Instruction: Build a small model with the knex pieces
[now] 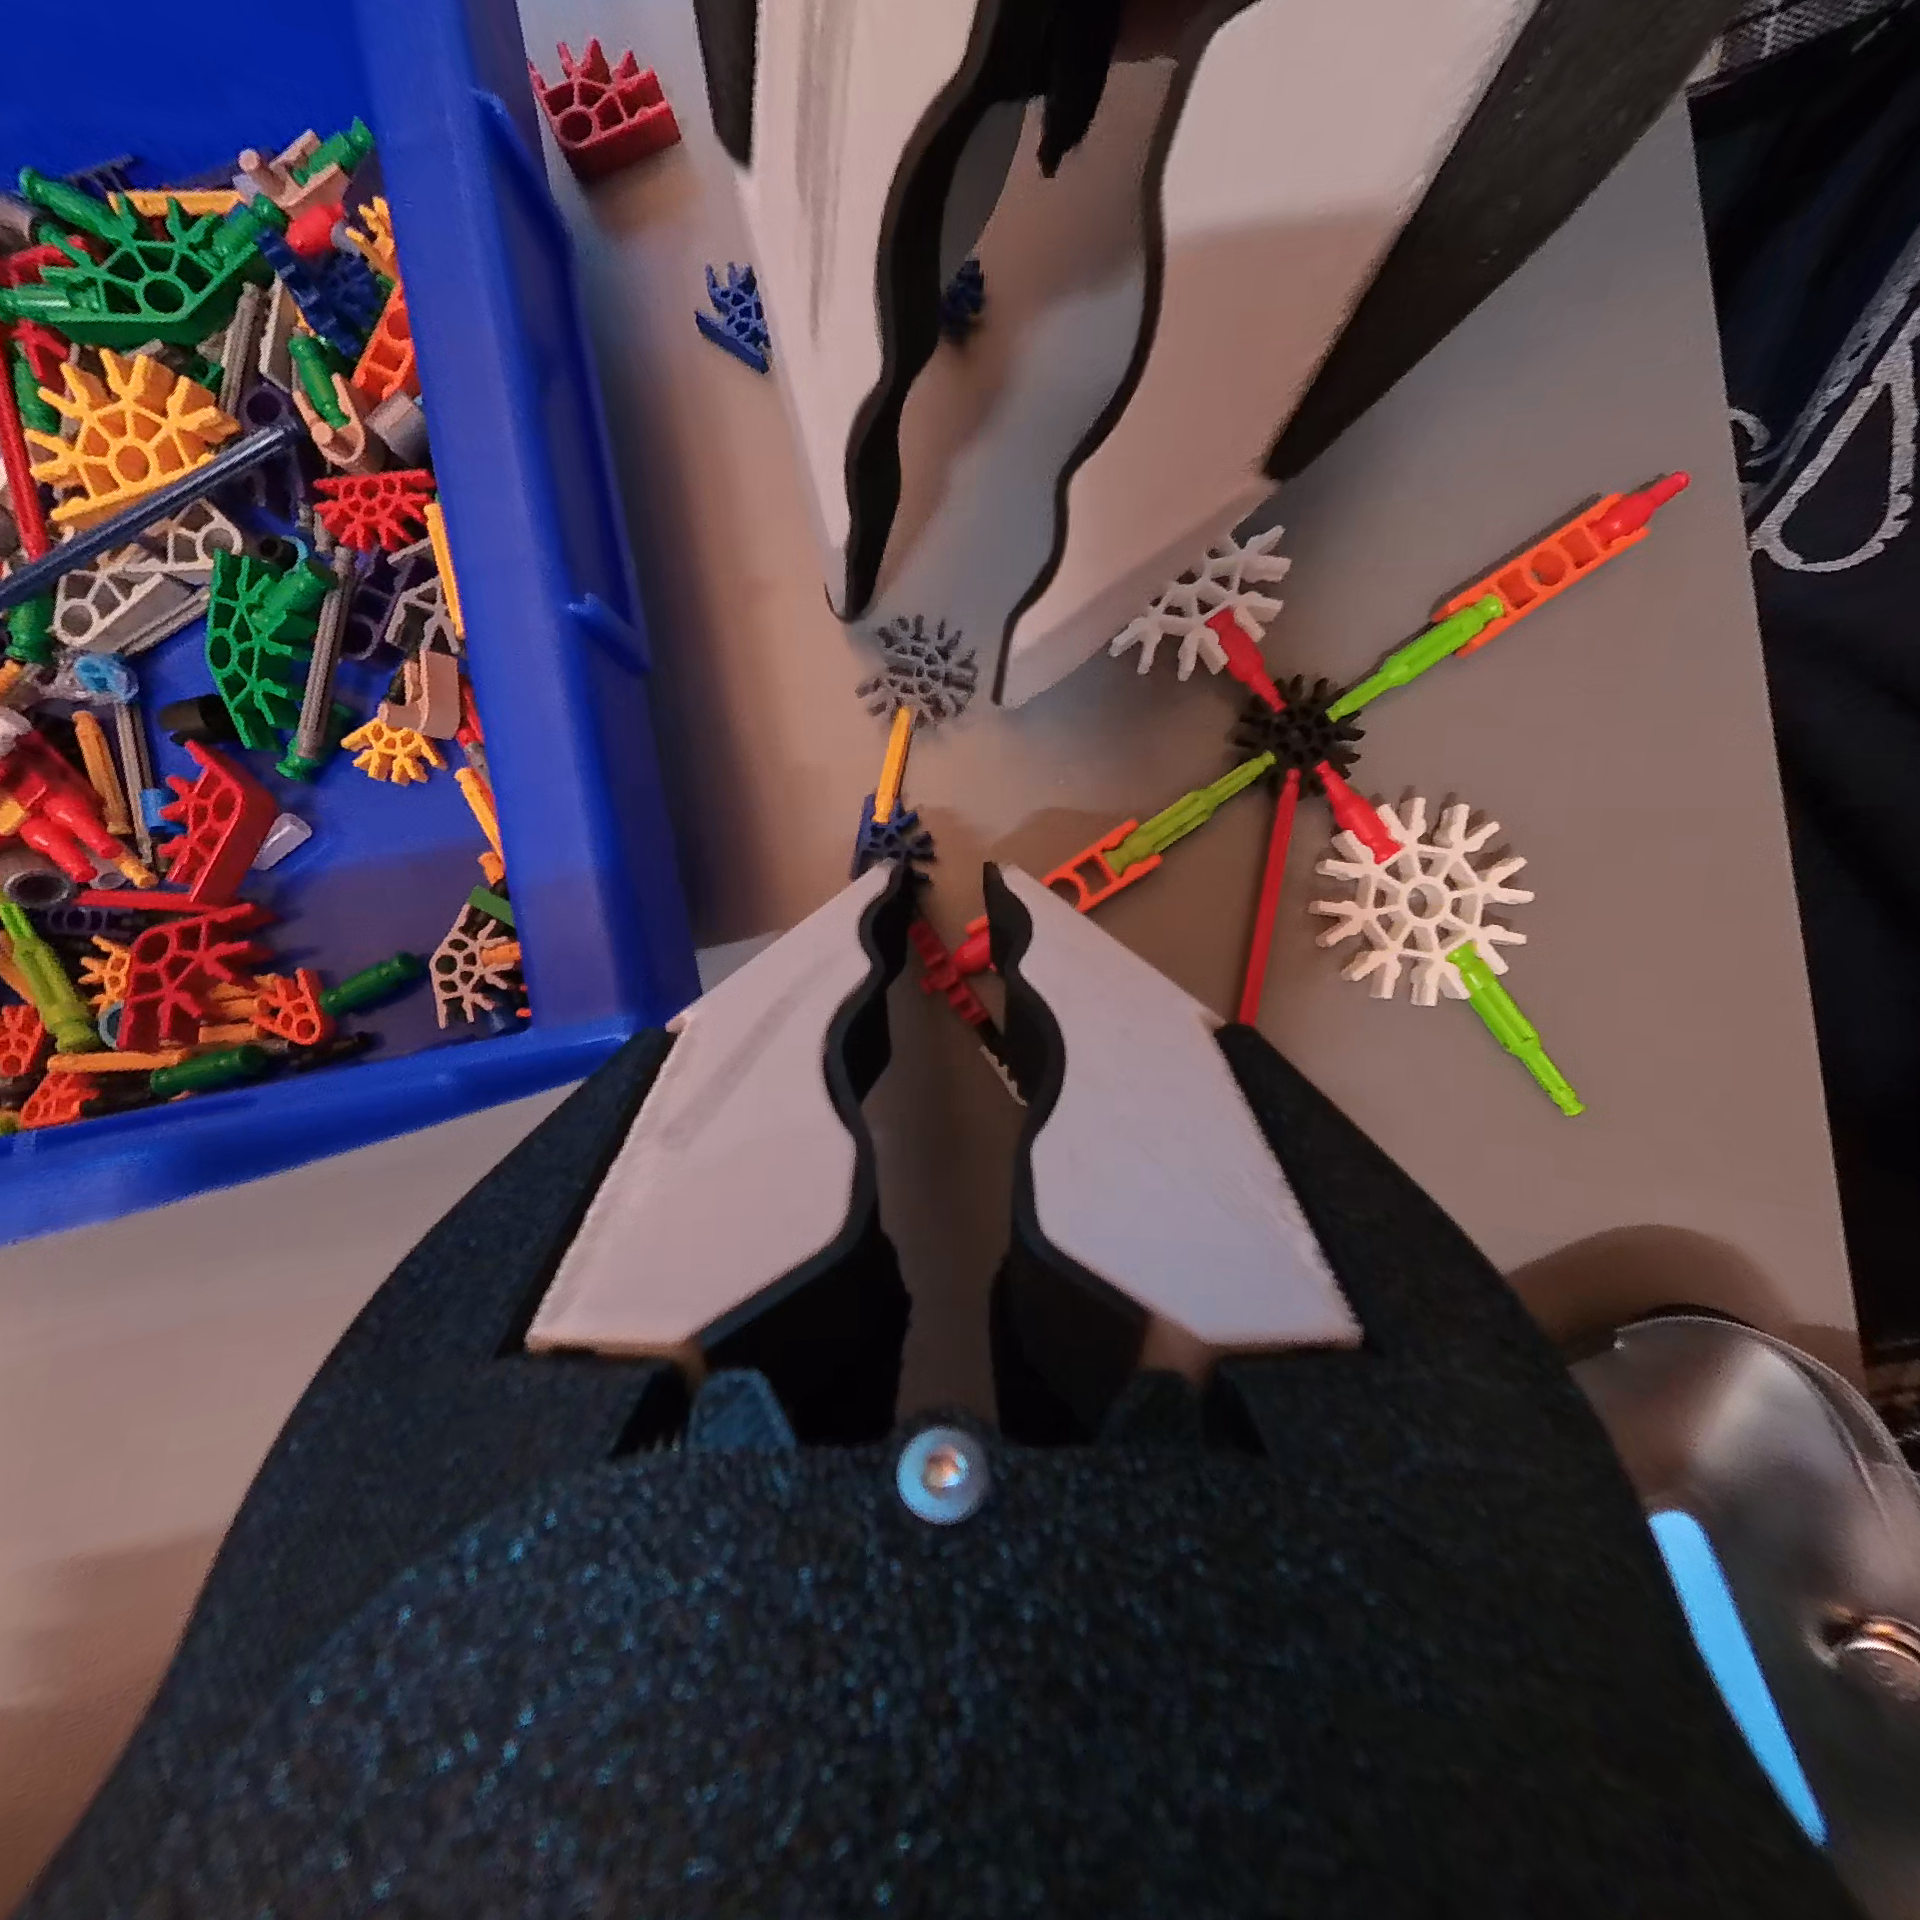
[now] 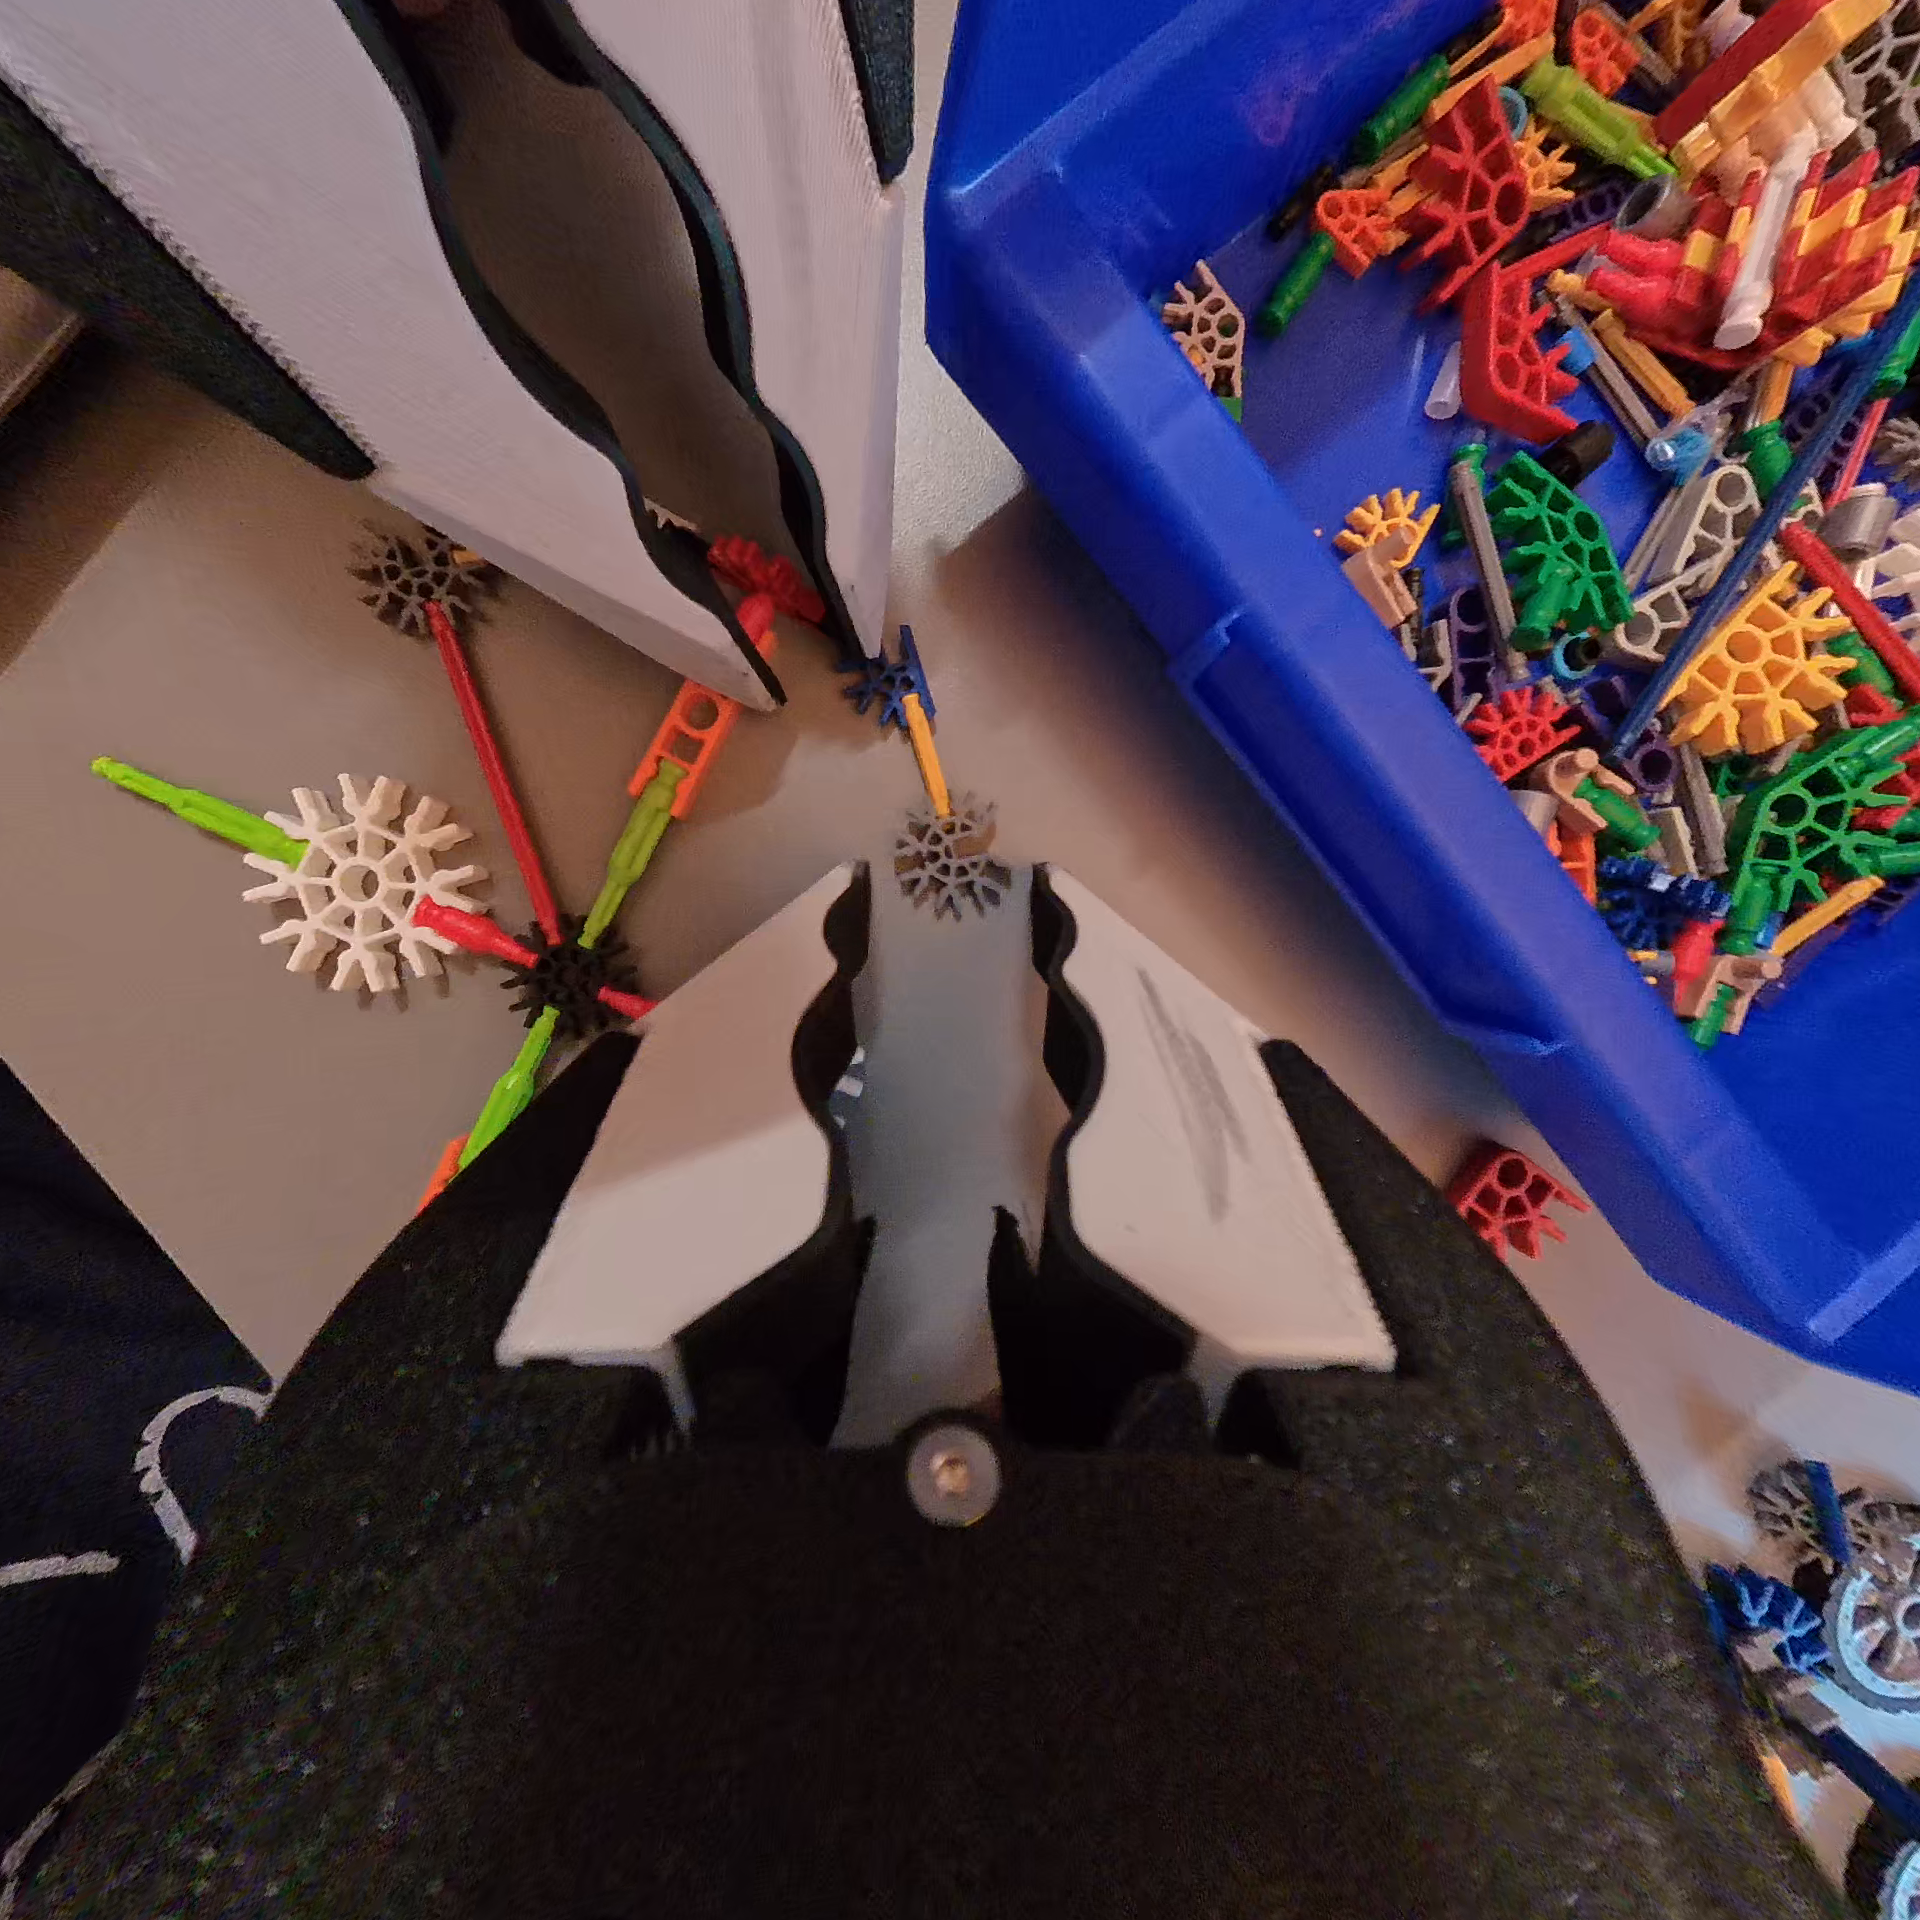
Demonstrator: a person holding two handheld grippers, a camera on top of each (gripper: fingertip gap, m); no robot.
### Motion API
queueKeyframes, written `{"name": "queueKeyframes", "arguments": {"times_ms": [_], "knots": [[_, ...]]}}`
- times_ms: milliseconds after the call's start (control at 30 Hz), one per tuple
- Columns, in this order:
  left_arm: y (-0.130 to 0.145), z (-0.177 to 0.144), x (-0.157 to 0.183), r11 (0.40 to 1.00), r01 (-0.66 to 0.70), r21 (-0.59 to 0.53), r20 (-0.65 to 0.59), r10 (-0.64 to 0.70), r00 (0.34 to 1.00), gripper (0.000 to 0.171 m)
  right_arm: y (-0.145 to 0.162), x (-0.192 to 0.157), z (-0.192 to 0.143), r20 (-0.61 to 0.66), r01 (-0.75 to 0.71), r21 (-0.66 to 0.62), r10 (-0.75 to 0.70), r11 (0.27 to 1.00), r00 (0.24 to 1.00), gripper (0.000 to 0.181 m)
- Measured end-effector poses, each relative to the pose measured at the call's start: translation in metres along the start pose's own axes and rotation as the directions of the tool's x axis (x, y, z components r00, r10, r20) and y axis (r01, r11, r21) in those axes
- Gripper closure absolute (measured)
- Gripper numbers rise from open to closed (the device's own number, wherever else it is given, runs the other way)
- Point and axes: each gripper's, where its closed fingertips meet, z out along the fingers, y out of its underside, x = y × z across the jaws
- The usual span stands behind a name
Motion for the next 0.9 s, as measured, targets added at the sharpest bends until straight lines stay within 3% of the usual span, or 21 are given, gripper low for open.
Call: {"name": "queueKeyframes", "arguments": {"times_ms": [167,900], "knots": [[0.000,0.000,0.000,1.000,0.000,0.000,-0.001,0.000,1.000,0.158,-0.010,0.001,-0.005,0.004,0.018,0.063,-0.019,0.998,1.000,0.154],[0.000,0.000,0.001,1.000,-0.002,-0.008,0.001,0.002,1.000,0.157,0.000,0.000,0.002,0.052,0.047,0.013,-0.047,0.999,0.998,0.157]]}}
